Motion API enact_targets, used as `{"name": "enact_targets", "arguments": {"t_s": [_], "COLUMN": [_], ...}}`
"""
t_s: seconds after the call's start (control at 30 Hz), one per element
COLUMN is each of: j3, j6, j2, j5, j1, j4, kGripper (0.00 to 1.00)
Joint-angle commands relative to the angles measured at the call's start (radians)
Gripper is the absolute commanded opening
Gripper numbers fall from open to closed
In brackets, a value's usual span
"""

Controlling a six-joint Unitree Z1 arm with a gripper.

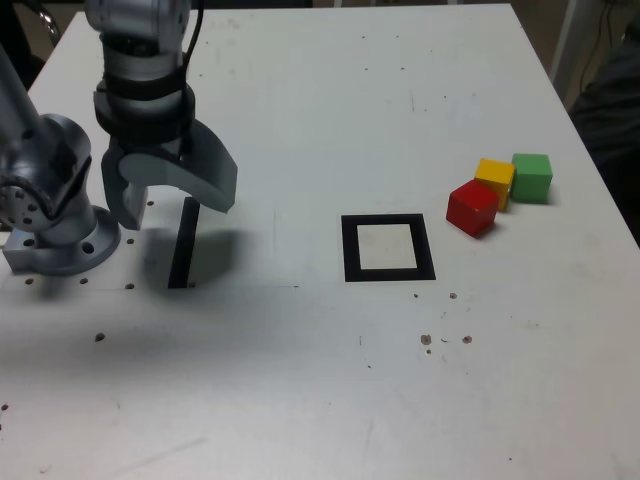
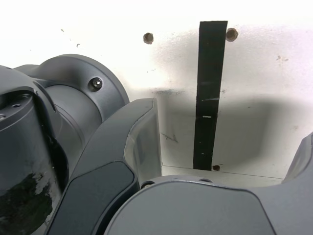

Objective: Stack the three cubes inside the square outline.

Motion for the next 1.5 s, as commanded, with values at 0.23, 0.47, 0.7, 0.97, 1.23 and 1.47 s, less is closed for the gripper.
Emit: {"name": "enact_targets", "arguments": {"t_s": [0.23, 0.47, 0.7, 0.97, 1.23, 1.47], "j3": [-0.003, -0.024, -0.075, -0.237, -0.436, -0.623], "j6": [0.000, 0.000, 0.000, 0.008, 0.034, 0.070], "j2": [-0.009, -0.024, -0.024, 0.050, 0.155, 0.273], "j5": [0.004, 0.010, 0.018, 0.030, 0.041, 0.047], "j1": [0.001, 0.001, 0.001, 0.001, 0.001, 0.004], "j4": [0.023, 0.057, 0.097, 0.159, 0.230, 0.280], "kGripper": [1.00, 1.00, 1.00, 1.00, 1.00, 1.00]}}
